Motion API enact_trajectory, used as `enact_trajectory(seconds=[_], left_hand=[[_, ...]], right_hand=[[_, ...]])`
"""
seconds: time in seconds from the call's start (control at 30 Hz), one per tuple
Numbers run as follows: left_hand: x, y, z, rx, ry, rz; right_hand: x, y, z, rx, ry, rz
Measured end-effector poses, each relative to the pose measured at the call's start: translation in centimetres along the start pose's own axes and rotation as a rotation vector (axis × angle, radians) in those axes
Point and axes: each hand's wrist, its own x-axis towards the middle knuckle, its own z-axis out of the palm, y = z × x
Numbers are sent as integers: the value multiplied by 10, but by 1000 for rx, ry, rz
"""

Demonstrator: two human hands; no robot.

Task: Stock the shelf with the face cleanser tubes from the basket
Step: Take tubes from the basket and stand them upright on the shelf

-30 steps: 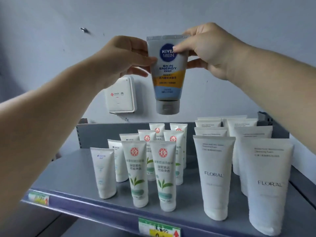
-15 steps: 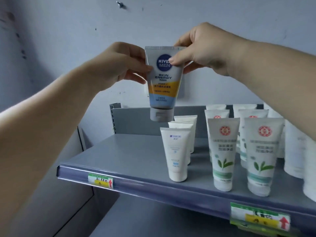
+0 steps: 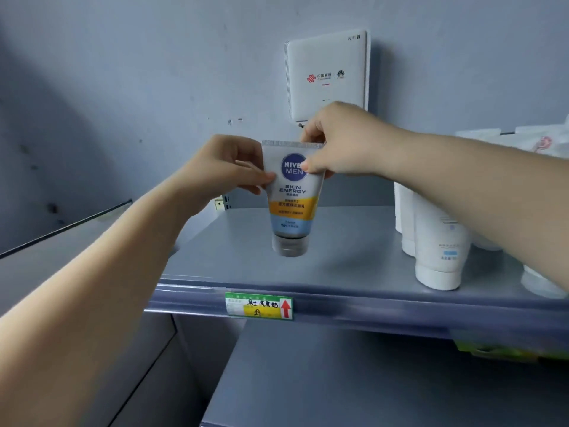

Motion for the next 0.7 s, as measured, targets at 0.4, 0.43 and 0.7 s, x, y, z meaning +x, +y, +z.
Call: enact_trajectory(seconds=[0.4,0.43,0.7], left_hand=[[-11,-53,5,-46,-55,-63],[-12,-55,7,-66,-52,-66],[-12,-57,9,-116,-68,-79]], right_hand=[[3,-4,45,-78,-71,60],[3,-4,46,-78,-73,62],[4,-5,46,-69,-97,94]])
